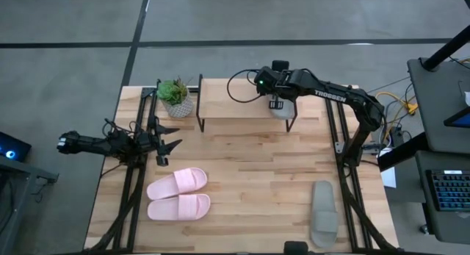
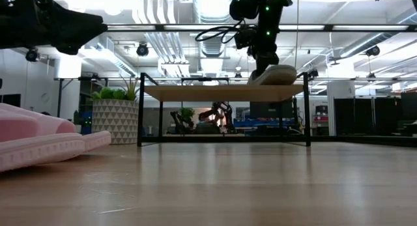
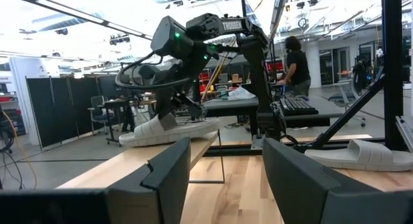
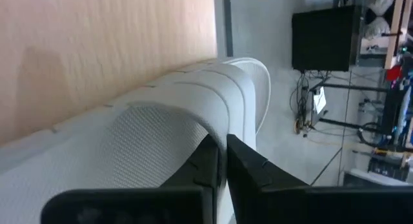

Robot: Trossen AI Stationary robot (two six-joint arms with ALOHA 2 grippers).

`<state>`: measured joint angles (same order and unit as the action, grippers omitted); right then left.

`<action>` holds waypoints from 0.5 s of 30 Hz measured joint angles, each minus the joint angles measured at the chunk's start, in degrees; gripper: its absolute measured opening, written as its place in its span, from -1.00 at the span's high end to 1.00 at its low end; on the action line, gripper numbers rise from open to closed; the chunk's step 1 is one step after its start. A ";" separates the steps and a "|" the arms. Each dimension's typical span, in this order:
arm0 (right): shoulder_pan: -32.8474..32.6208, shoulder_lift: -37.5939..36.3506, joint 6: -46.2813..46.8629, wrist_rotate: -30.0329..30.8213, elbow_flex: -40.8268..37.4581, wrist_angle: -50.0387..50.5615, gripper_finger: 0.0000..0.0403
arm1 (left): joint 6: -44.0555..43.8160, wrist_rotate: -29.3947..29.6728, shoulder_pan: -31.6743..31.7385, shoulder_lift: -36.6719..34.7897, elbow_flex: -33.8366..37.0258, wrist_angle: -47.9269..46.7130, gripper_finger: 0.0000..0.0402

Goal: Pick and place slides into the shelf
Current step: Put the top gray slides on the shelf

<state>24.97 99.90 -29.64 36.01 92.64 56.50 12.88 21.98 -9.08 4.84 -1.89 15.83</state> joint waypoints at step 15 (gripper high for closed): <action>-3.93 0.07 2.92 7.72 0.00 2.93 0.94 | 0.00 0.00 0.00 0.00 0.00 -0.07 0.11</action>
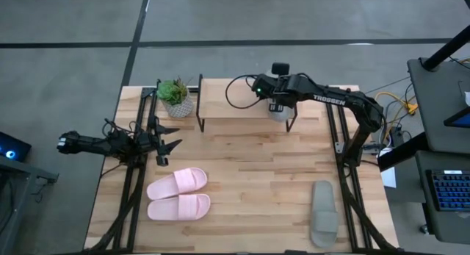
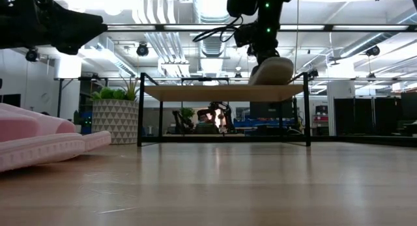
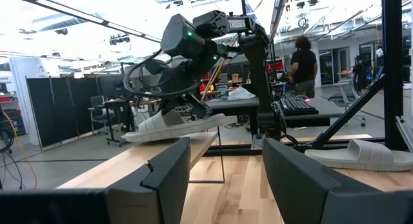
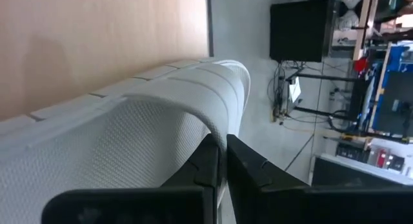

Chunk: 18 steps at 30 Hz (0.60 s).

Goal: Pick and place slides into the shelf
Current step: Put the top gray slides on the shelf

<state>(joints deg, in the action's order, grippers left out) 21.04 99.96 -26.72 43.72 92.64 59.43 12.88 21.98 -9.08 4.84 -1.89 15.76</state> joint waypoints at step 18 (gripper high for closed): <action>-0.07 0.00 1.22 2.75 -0.43 3.67 0.94 | 0.00 0.00 0.00 0.00 -0.02 -0.03 0.11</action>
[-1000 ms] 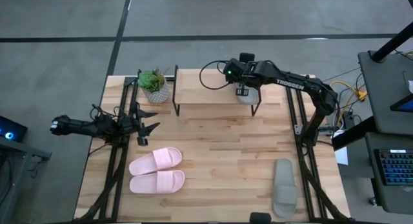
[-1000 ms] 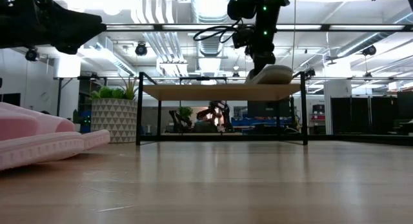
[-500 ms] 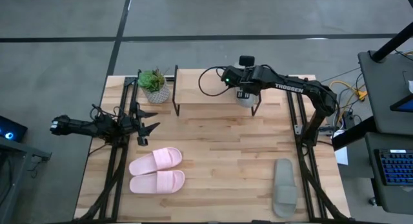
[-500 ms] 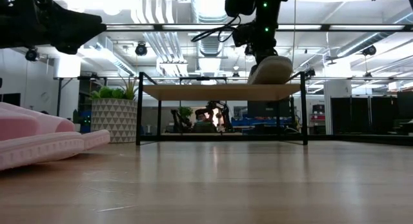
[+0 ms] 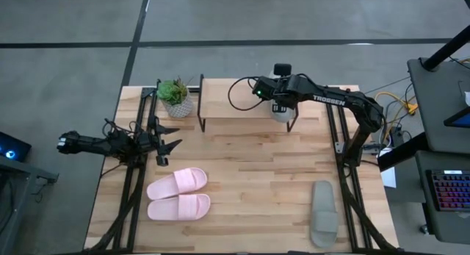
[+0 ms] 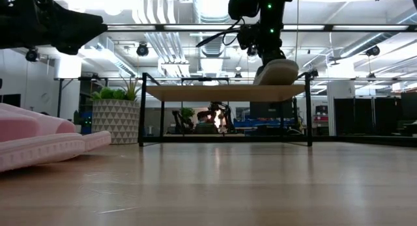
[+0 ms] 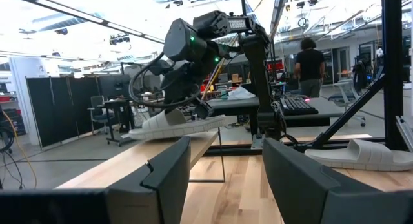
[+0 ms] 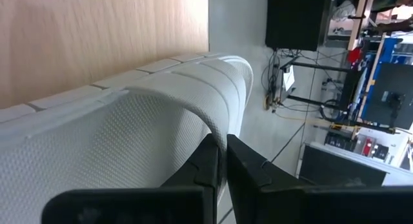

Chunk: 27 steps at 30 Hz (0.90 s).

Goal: Pick and place slides into the shelf
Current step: Put the top gray slides on the shelf

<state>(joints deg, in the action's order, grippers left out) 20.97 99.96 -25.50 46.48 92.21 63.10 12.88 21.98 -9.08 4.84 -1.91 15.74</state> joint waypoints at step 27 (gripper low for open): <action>0.02 0.00 -0.02 -4.87 -0.21 1.17 0.88 | 0.00 0.00 0.00 0.00 -0.07 0.03 0.11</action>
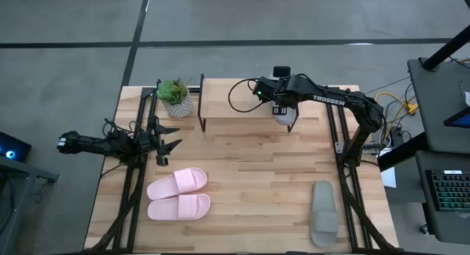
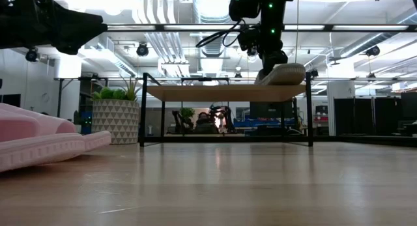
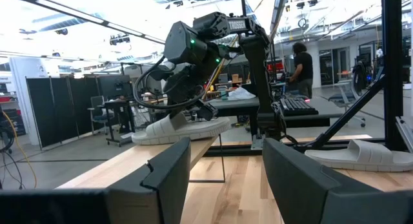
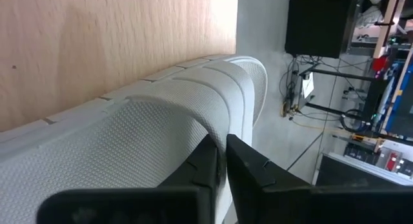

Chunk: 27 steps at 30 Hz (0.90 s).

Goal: Pick and place slides into the shelf
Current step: Put the top gray slides on the shelf, then put the gray slides on the shelf

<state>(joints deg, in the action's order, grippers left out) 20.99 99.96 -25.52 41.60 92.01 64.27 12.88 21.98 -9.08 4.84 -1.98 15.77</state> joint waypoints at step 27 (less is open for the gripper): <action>-5.05 0.00 9.23 -0.01 9.27 11.27 0.08 | 0.00 0.00 0.00 0.00 0.00 -0.07 0.11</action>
<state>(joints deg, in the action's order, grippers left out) 15.94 99.96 -16.29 41.59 101.27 75.54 12.88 21.98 -9.08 4.84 -1.98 15.70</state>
